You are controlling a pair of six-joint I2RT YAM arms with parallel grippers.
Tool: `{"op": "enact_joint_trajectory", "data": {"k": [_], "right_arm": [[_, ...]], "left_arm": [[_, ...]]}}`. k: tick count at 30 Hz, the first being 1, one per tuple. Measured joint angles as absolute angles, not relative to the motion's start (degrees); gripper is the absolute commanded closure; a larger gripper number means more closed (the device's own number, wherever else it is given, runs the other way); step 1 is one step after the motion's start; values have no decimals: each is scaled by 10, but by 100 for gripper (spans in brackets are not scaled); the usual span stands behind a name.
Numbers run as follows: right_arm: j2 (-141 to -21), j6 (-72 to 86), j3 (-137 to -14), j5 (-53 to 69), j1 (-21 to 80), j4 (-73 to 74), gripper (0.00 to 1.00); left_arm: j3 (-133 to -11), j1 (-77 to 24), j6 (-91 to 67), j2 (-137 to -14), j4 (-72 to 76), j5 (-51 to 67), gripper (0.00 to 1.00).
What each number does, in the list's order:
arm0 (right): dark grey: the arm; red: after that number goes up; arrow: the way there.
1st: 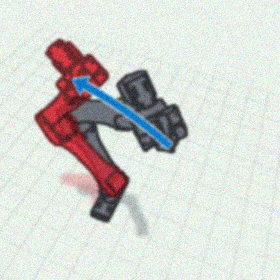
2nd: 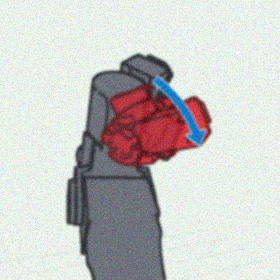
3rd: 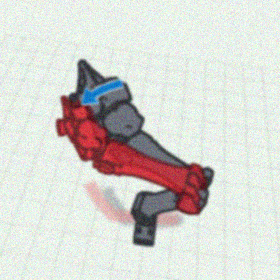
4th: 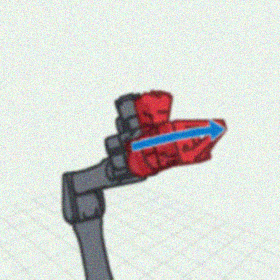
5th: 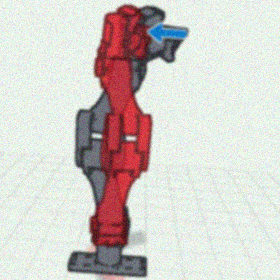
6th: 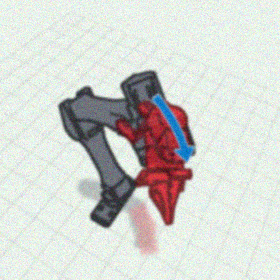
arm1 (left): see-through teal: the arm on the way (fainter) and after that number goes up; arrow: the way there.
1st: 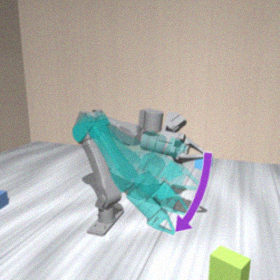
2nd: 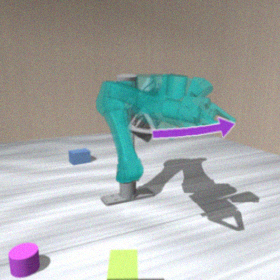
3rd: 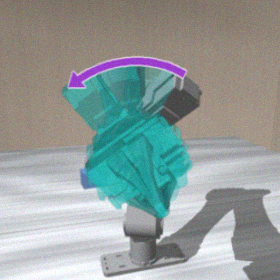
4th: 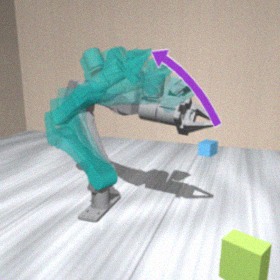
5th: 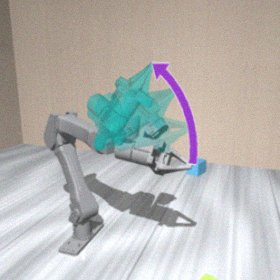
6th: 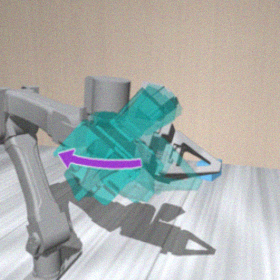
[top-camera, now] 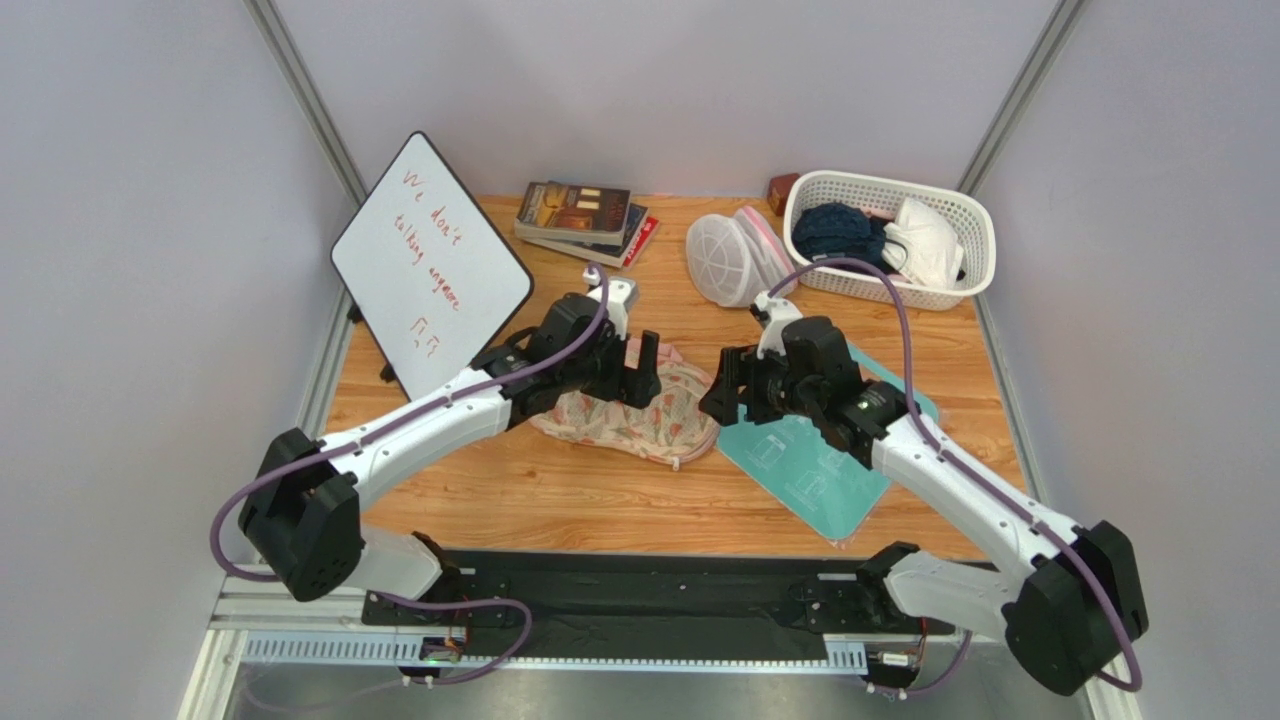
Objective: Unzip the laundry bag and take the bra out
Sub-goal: Open the laundry bag at the center of the board.
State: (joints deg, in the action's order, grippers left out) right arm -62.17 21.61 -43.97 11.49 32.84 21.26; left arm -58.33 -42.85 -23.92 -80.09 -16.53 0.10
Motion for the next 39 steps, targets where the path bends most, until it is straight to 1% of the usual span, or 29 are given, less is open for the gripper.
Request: {"op": "enact_joint_trajectory", "data": {"k": [4, 7, 13, 21, 24, 25, 27, 28, 29, 30, 31, 35, 39], "right_arm": [[-691, 193, -479, 144, 304, 202, 35], [-747, 182, -496, 165, 286, 183, 35], [-835, 170, -499, 188, 252, 153, 39], [-923, 159, -509, 208, 241, 127, 46], [-938, 158, -510, 214, 239, 119, 53], [-941, 158, -510, 216, 239, 117, 58], [-945, 158, -510, 222, 238, 110, 65], [-945, 158, -510, 224, 238, 107, 77], [-945, 159, -510, 227, 238, 105, 85], [-945, 157, -510, 227, 238, 102, 90], [-945, 160, -510, 229, 238, 100, 93], [-940, 164, -504, 231, 238, 94, 92], [-915, 167, -483, 227, 238, 91, 92]], "left_arm": [[-520, -380, -247, -779, -161, 21, 1], [-475, -354, -254, -771, -165, 26, 1], [-417, -350, -262, -740, -170, 29, 1], [-388, -342, -269, -706, -169, 29, 1], [-373, -337, -271, -703, -169, 28, 1], [-369, -336, -271, -704, -169, 28, 1], [-367, -333, -271, -707, -167, 28, 1], [-367, -331, -271, -712, -161, 28, 1], [-367, -329, -271, -719, -153, 29, 1], [-368, -327, -271, -726, -145, 30, 1], [-368, -325, -270, -736, -137, 30, 1], [-373, -322, -264, -783, -110, 32, 1], [-419, -317, -249, -841, -94, 30, 1]]}}
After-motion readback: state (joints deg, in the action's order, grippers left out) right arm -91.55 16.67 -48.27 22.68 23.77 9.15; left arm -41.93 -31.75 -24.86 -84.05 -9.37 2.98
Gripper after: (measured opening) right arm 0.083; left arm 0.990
